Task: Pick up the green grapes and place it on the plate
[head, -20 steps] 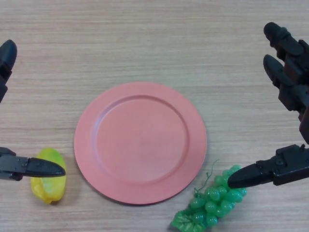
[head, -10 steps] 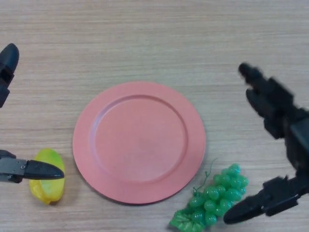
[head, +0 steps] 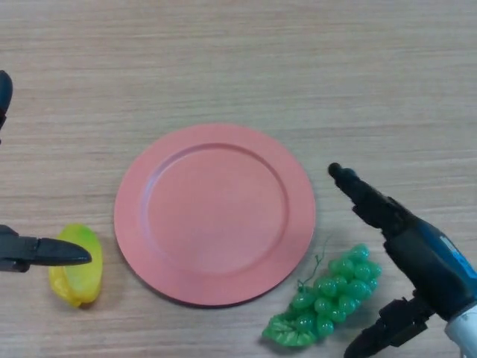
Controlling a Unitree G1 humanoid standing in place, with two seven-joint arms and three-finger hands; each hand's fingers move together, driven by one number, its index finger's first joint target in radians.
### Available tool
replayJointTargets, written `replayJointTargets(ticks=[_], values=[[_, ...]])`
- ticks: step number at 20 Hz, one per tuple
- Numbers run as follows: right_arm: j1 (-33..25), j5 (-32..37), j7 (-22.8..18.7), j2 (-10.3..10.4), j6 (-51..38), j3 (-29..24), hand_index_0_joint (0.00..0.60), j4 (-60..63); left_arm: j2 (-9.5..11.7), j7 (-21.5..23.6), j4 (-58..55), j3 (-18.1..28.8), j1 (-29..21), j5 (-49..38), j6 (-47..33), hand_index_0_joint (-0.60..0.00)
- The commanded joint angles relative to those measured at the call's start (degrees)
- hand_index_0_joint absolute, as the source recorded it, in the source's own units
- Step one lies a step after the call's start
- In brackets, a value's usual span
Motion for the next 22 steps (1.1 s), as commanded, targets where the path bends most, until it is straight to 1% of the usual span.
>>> replayJointTargets(ticks=[1,2,3,4,7,8,9,10,11,12,13,14,16,18,19,21,22], values=[[-2.08,-4.04,-2.79,-1.63,-10.90,-2.43,0.000,-0.27,1.98,-0.86,-1.96,1.96,-0.94,0.57,-9.92,0.000],[-3.09,-8.43,-2.45,-1.90,-14.18,-1.68,0.000,2.22,1.91,-0.74,-1.74,1.65,-0.97,0.88,-10.07,0.000],[-3.75,-9.97,-2.27,-1.98,-15.65,-1.42,0.000,3.58,2.00,-0.52,-1.69,1.53,-1.14,1.07,-10.02,0.000],[-5.61,-14.13,-2.32,-2.71,-19.42,-1.13,0.000,7.23,2.18,-0.17,-1.66,1.38,-1.43,1.36,-9.94,0.000],[-8.47,-20.36,-1.47,-3.72,-24.37,-1.39,0.000,12.65,2.16,-0.08,-1.41,1.08,-1.51,1.74,-10.23,0.000],[-9.95,-23.36,-1.18,-4.37,-26.53,-1.46,0.000,15.11,2.17,0.04,-1.21,1.11,-1.60,1.77,-10.46,0.000],[-10.11,-23.76,-1.14,-4.45,-26.75,-1.48,0.050,15.39,2.17,0.06,-1.19,1.11,-1.59,1.78,-10.51,0.000],[-10.47,-24.92,-1.20,-4.68,-27.21,-1.57,0.200,16.05,2.14,0.08,-1.15,1.10,-1.56,1.81,-10.62,0.000],[-10.83,-26.00,-1.30,-4.92,-27.68,-1.71,0.301,16.71,2.11,0.09,-1.09,1.08,-1.51,1.85,-10.74,0.000],[-11.52,-27.53,-1.24,-5.25,-28.50,-2.06,0.450,18.07,1.99,0.12,-0.96,1.07,-1.37,1.98,-11.10,0.000],[-11.94,-28.84,-1.23,-5.54,-28.75,-2.54,0.550,19.21,1.88,0.12,-0.76,1.09,-1.21,2.17,-11.58,0.000],[-12.31,-29.80,-1.81,-5.64,-28.23,-3.01,0.600,20.20,1.76,0.07,-0.43,1.14,-1.00,2.47,-12.21,0.000],[-13.03,-29.71,-2.69,-5.56,-28.07,-2.72,0.600,20.86,1.80,0.19,-0.19,1.20,-1.03,2.63,-12.35,0.000],[-12.79,-29.08,-2.32,-5.32,-27.35,-2.65,0.600,20.21,1.81,0.21,-0.05,1.34,-0.98,2.91,-12.78,0.000],[-12.48,-28.66,-1.54,-5.15,-26.67,-2.64,0.600,19.57,1.76,0.22,0.06,1.26,-0.94,3.12,-12.99,0.000],[-11.72,-26.85,1.69,-4.78,-24.48,-2.78,0.600,16.52,1.72,0.43,0.25,1.02,-1.03,3.53,-13.34,0.000],[-11.51,-25.08,4.44,-4.46,-22.65,-3.06,0.600,13.56,1.69,0.53,0.26,0.94,-1.06,3.51,-13.57,0.000]])
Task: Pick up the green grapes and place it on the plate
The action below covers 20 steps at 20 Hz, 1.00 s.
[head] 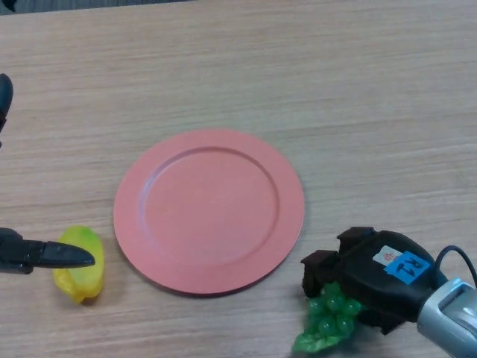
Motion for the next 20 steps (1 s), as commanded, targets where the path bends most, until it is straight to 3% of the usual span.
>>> replayJointTargets(ticks=[1,5,8,12,16,17,19,20], values=[[-1.72,6.09,0.99,-0.21,1.83,-3.49,0.600,-7.50,1.79,0.92,-2.22,2.08,-1.39,0.23,-9.45,0.000],[-6.79,6.86,10.24,1.17,8.60,-2.83,0.600,-18.90,1.75,0.68,-2.24,1.82,-1.30,0.48,-9.95,0.000],[-18.27,5.39,15.45,5.37,12.54,1.83,0.600,-19.43,1.69,0.70,-2.78,1.60,-1.27,0.59,-9.65,0.000],[-30.98,4.77,12.55,7.13,17.85,9.51,0.600,-12.91,1.67,-0.76,-3.61,2.79,-0.70,-1.39,-9.83,0.000],[-39.98,5.73,2.31,7.24,23.28,16.44,0.600,-4.19,0.89,-1.05,-3.72,3.99,0.75,-1.79,-9.88,0.000],[-40.47,7.09,1.83,7.24,26.23,17.64,0.600,-3.92,0.79,-1.10,-3.80,4.05,0.90,-1.79,-9.78,0.000],[-40.98,8.99,0.86,7.24,29.94,19.14,0.400,-4.00,0.71,-1.15,-3.96,4.21,1.04,-1.95,-9.57,0.000],[-41.25,11.31,-0.15,7.24,32.65,20.18,0.250,-4.72,0.67,-1.20,-4.13,4.39,1.12,-2.06,-9.39,0.000]])
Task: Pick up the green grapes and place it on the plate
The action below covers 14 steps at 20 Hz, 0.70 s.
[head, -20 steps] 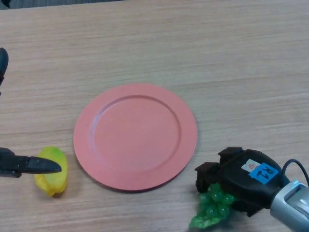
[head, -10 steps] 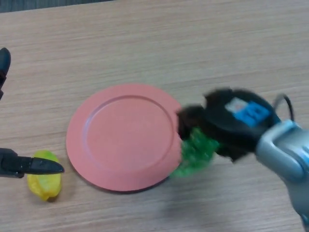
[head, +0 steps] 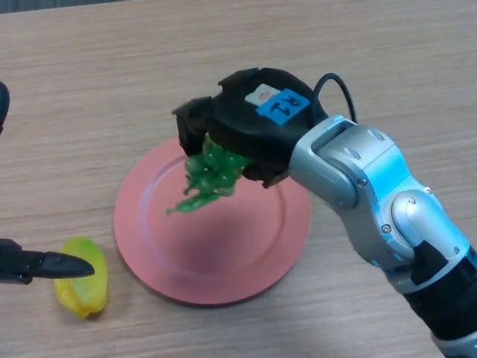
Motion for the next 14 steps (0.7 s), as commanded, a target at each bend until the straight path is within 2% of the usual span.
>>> replayJointTargets(ticks=[1,2,5,7,8,10,13,14], values=[[-4.34,6.65,-7.97,0.30,4.36,-2.29,0.150,-4.58,1.79,-0.66,-3.53,4.12,-0.77,-2.94,-7.63,0.000],[-4.85,12.38,-10.66,0.30,9.09,-0.65,0.008,-6.34,1.62,-0.80,-3.78,4.59,-0.45,-2.89,-7.34,0.000],[-3.91,17.44,-10.90,0.30,14.10,-0.42,0.000,-10.11,1.37,-0.69,-4.40,4.44,-0.22,-2.25,-6.71,0.000],[-1.48,20.48,-11.27,0.30,17.89,-2.13,0.000,-15.53,1.07,-0.56,-5.20,3.86,-0.17,-1.34,-6.65,0.000],[1.51,21.74,-9.67,0.30,21.25,-4.09,0.000,-20.96,1.03,-0.92,-5.43,3.61,-0.22,-1.15,-6.82,0.000],[7.26,21.42,-6.48,0.30,21.41,-8.22,0.000,-28.22,1.01,-1.22,-5.28,3.41,-0.47,-1.28,-6.85,0.000],[16.11,26.82,-6.48,0.30,23.19,-14.20,0.000,-37.76,1.04,-0.86,-6.13,2.82,-0.79,-1.57,-5.97,0.000],[20.40,32.25,-7.96,0.30,26.59,-16.73,0.000,-43.11,1.18,-0.84,-7.00,2.61,-0.85,-1.90,-5.18,0.000]])
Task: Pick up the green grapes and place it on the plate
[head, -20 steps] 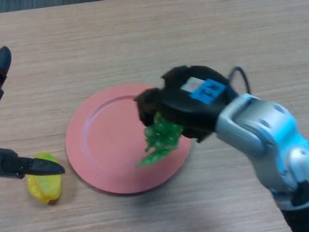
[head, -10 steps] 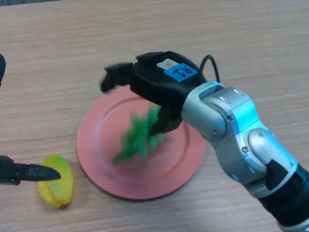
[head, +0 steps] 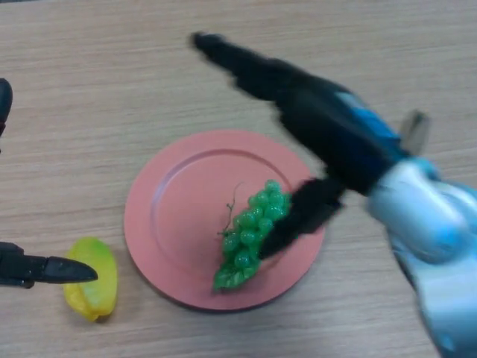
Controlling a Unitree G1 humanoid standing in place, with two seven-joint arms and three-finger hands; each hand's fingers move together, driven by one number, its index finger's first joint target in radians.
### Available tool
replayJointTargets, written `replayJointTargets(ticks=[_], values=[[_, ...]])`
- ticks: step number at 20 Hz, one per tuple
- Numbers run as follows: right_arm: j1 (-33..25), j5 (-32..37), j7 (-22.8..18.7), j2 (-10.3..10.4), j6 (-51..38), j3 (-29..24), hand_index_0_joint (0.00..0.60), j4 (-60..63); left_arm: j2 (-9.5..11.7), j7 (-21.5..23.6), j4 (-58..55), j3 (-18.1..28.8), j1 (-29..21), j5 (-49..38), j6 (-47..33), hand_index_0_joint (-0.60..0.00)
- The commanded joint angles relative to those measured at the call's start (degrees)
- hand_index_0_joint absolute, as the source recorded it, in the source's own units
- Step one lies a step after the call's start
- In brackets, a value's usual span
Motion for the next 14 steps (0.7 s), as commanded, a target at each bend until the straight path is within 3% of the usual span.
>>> replayJointTargets(ticks=[1,4,6,8,10,14], values=[[2.74,7.55,-5.38,0.24,0.96,-5.42,0.000,-9.12,1.84,-0.58,-4.79,2.78,-1.37,-2.27,-4.74,0.000],[12.38,20.04,-13.23,0.24,8.75,-9.03,0.000,-20.11,2.12,-1.03,-6.50,2.48,-1.94,-3.39,-2.77,0.000],[14.85,30.32,-19.31,0.24,8.94,-13.00,0.000,-21.84,2.40,-0.89,-7.22,2.38,-2.31,-3.84,-1.33,0.000],[15.42,36.62,-23.15,-1.11,8.24,-14.90,0.000,-22.27,2.60,-0.62,-7.14,1.55,-2.93,-3.16,-1.10,0.000],[14.94,39.07,-25.41,-2.41,7.93,-14.94,0.000,-22.38,2.86,-0.74,-7.03,0.56,-3.39,-1.99,-1.05,0.000],[12.91,39.60,-25.26,-2.17,9.34,-15.61,0.000,-22.42,3.16,-0.74,-7.64,-0.32,-4.12,-1.07,0.44,0.000]])
